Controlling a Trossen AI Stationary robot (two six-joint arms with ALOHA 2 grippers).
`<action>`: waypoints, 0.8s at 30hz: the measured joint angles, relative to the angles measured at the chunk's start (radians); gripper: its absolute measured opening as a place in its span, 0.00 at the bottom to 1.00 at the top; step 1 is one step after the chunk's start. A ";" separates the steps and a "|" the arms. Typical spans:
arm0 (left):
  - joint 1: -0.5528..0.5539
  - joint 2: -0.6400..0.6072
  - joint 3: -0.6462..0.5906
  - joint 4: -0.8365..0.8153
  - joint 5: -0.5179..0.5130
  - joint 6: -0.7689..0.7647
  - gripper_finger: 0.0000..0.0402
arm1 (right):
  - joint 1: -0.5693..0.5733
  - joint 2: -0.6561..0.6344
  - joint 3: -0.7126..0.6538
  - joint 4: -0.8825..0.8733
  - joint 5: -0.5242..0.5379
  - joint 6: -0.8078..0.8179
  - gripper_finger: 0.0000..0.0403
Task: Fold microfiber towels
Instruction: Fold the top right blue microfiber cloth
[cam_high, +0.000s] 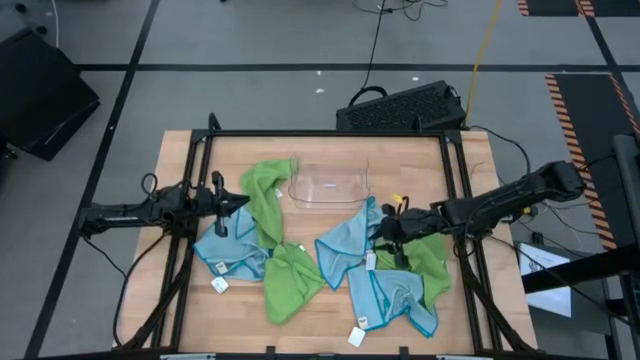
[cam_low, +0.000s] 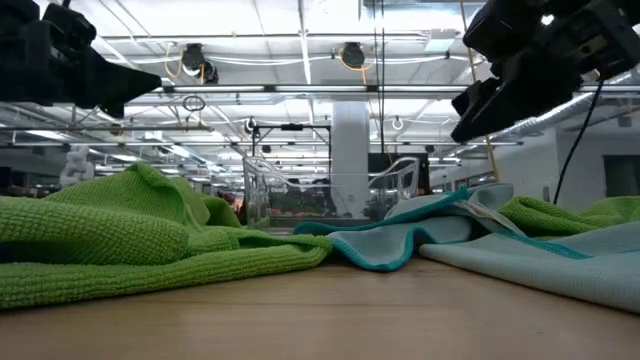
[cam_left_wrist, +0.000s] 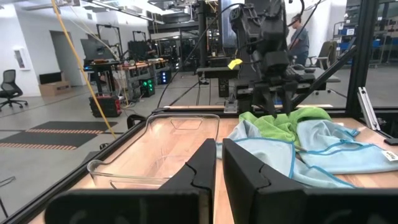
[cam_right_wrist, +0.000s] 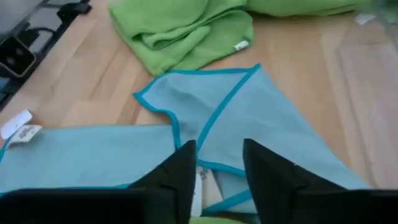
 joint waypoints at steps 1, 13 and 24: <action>0.000 0.000 0.000 0.000 0.000 0.000 0.08 | 0.006 0.016 0.000 0.005 0.000 0.000 0.35; 0.000 0.000 0.000 0.001 -0.006 -0.091 0.08 | 0.048 0.192 0.001 0.180 0.000 -0.034 0.47; -0.001 0.000 0.000 -0.028 -0.006 -0.102 0.08 | 0.049 0.313 0.001 0.230 0.057 -0.122 0.45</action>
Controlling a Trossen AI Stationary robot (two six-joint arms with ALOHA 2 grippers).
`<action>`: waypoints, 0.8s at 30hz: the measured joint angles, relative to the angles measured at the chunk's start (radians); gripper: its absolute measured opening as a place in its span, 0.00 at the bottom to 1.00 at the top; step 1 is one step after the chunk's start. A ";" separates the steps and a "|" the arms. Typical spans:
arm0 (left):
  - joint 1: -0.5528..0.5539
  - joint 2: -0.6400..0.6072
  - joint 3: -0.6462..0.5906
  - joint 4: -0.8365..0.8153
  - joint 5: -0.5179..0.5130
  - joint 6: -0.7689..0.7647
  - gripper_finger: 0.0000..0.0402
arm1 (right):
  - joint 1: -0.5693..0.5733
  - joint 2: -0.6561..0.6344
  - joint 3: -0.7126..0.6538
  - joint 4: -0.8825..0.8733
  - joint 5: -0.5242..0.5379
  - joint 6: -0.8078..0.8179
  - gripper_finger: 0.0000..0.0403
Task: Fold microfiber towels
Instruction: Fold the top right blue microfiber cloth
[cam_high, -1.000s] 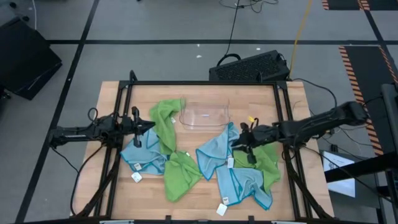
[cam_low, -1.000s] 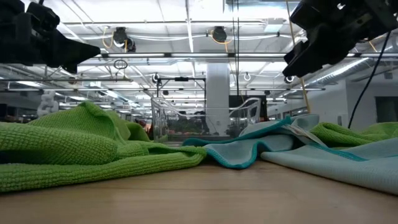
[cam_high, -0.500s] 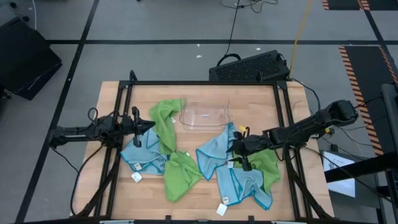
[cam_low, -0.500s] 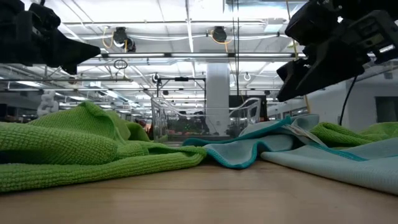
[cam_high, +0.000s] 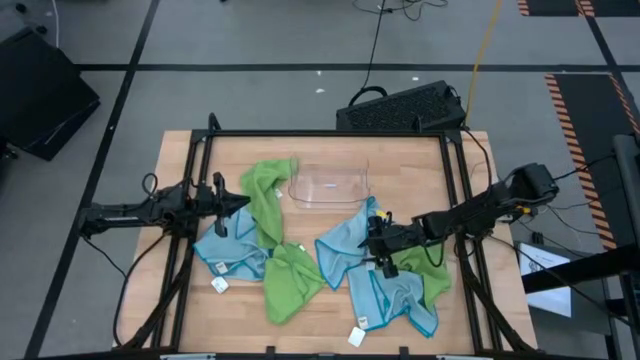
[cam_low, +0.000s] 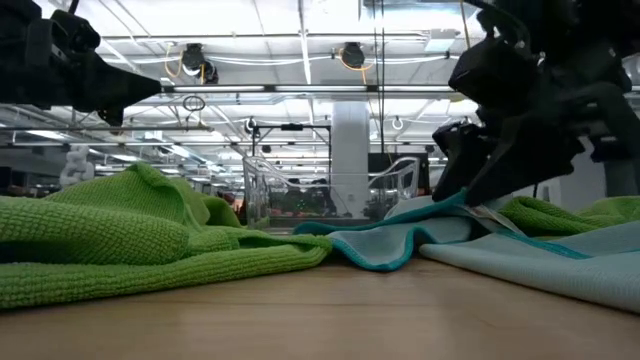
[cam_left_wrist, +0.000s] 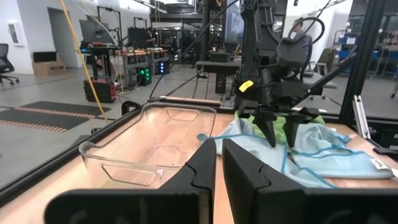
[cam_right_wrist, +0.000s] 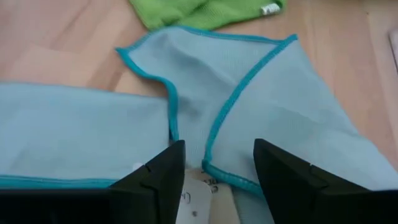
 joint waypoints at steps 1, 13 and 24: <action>0.000 0.000 0.000 0.000 0.000 0.000 0.08 | 0.000 0.004 0.000 0.004 0.003 -0.006 0.44; 0.000 0.000 0.000 0.008 0.000 -0.024 0.08 | 0.000 0.008 0.000 0.008 0.079 -0.098 0.11; -0.024 0.050 0.000 0.094 -0.010 -0.125 0.08 | -0.001 -0.153 0.016 0.011 0.081 -0.121 0.01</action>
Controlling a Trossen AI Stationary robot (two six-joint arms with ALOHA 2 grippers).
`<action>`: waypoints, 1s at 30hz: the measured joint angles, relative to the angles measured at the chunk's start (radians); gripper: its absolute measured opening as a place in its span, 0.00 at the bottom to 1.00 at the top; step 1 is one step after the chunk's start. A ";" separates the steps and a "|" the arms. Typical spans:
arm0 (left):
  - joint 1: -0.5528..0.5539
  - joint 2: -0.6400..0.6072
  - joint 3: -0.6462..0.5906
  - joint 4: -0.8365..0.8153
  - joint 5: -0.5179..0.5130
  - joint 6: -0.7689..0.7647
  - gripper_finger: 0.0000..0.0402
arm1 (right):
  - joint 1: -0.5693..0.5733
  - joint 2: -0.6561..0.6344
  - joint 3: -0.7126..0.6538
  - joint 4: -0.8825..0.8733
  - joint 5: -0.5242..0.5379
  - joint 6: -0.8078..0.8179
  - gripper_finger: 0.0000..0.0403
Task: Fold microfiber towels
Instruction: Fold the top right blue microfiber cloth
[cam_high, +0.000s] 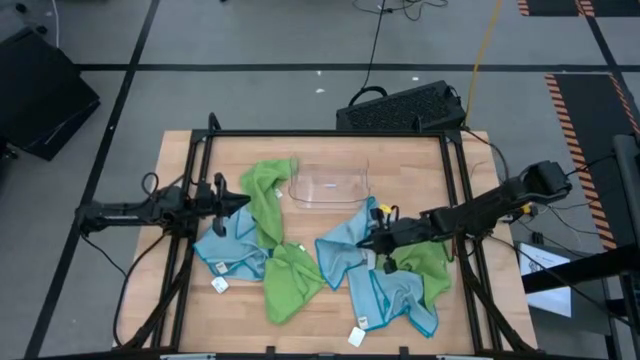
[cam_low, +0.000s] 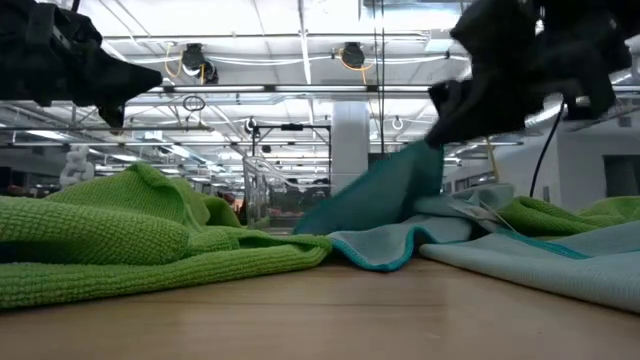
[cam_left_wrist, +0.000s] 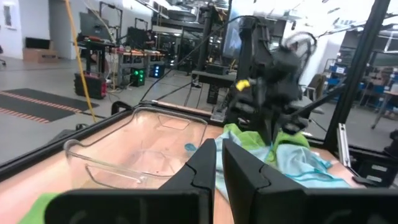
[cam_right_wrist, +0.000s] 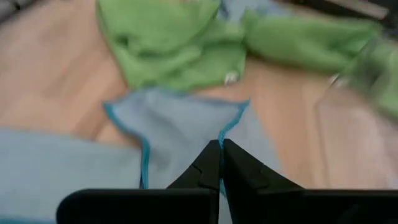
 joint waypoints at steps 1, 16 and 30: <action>-0.010 0.024 0.000 0.029 -0.005 0.005 0.08 | -0.001 -0.020 0.004 0.000 0.000 0.000 0.01; -0.245 0.716 0.298 0.283 -0.248 0.136 0.37 | -0.008 -0.092 0.014 0.303 0.205 0.030 0.01; -0.277 1.368 0.817 0.281 -0.246 0.257 0.69 | 0.050 -0.039 0.014 0.347 0.207 0.220 0.01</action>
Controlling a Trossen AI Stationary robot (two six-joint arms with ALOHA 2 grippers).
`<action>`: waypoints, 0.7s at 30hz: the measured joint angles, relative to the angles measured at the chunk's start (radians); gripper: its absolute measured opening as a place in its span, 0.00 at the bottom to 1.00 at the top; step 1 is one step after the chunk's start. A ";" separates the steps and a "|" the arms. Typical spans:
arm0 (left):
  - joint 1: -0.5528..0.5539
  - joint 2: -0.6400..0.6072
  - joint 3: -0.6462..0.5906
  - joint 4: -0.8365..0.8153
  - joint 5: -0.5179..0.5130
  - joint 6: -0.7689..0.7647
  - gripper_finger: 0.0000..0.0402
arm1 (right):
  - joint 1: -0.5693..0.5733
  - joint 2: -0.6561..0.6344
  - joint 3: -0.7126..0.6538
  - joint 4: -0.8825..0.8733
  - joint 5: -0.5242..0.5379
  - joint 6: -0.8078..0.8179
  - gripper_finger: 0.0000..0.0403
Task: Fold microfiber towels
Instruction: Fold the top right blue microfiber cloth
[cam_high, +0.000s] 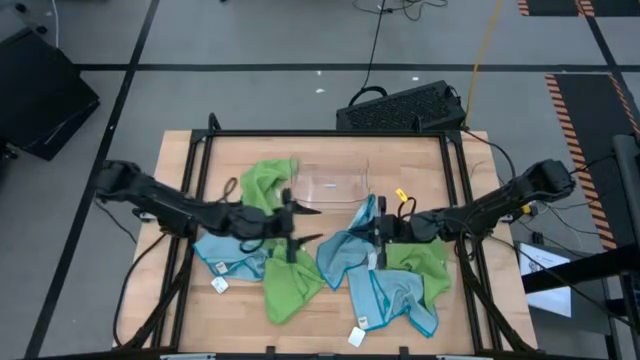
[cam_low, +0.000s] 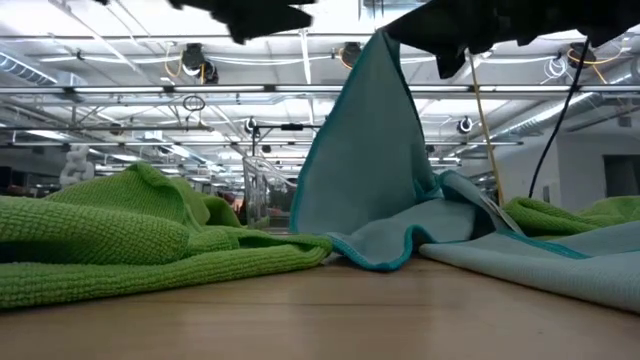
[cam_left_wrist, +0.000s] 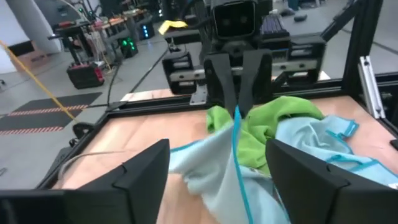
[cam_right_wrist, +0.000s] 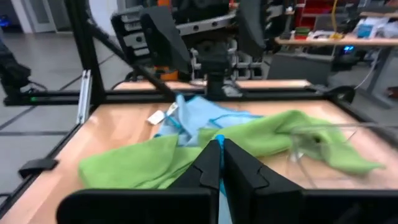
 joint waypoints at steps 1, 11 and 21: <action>0.000 0.030 0.026 -0.002 0.017 0.000 0.70 | 0.009 0.004 0.000 -0.003 0.001 0.007 0.01; -0.009 0.268 0.253 -0.012 0.201 -0.036 0.71 | 0.133 0.014 0.000 -0.005 0.185 0.044 0.01; -0.018 0.393 0.413 -0.111 0.149 -0.071 0.60 | 0.211 0.006 -0.002 -0.033 0.268 0.013 0.01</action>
